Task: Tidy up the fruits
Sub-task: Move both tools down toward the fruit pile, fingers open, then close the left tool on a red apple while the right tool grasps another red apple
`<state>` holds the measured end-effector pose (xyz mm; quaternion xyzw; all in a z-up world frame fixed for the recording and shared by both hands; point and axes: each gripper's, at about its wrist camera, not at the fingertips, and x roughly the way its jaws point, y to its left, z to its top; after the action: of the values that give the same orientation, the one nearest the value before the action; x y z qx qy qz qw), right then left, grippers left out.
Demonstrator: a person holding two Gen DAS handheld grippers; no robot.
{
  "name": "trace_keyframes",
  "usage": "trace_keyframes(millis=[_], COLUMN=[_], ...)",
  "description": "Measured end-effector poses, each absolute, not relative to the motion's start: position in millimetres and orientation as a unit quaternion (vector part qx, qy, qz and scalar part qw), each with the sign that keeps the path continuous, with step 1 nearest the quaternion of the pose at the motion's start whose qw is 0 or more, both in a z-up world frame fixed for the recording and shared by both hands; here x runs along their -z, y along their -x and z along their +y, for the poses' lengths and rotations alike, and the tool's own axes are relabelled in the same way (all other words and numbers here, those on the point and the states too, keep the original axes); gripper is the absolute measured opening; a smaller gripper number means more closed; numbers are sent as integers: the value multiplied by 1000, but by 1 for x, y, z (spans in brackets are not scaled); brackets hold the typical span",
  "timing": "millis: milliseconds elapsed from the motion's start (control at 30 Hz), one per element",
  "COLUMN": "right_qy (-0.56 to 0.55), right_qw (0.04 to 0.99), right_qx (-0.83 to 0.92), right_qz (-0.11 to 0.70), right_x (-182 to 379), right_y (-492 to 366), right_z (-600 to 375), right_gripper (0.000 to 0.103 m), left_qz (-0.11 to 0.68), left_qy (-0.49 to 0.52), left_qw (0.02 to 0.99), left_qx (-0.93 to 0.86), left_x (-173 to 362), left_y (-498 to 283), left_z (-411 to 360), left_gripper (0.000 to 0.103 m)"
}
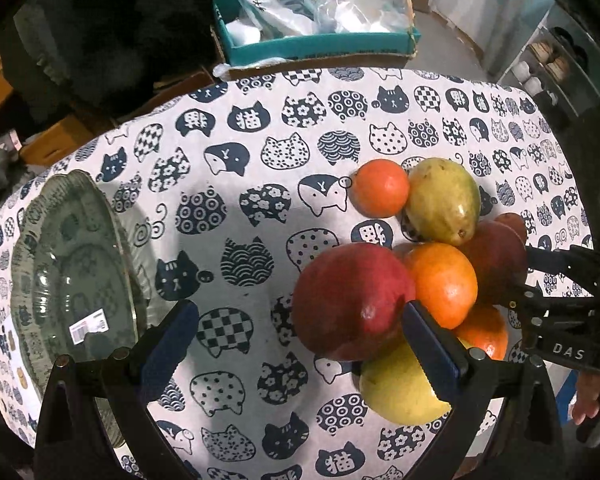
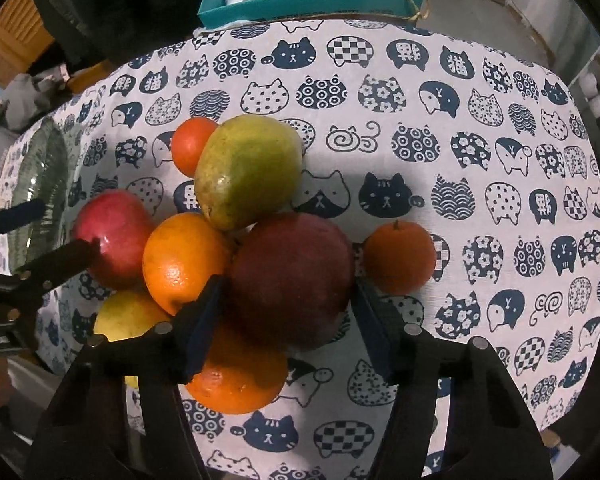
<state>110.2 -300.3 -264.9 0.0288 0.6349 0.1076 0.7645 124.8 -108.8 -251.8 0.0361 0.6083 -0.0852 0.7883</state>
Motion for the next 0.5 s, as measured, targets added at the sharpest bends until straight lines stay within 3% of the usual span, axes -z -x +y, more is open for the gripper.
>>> trace_keyframes(millis=[400,500], right_qy=[-52,-70], right_qw=[757,753], right_qx=[-106,-113], right_qz=[643,645], right_x=[276,278], right_y=[-116,-117], right_z=[-306,-311], right_gripper=[65,61], left_qz=[626,635], left_qy=[-20,-4], left_qw=[771,762], left_qx=[114,126], left_x=[269,276], left_y=[-130,-131], left_z=[-119,-120], left_gripper=[102,96])
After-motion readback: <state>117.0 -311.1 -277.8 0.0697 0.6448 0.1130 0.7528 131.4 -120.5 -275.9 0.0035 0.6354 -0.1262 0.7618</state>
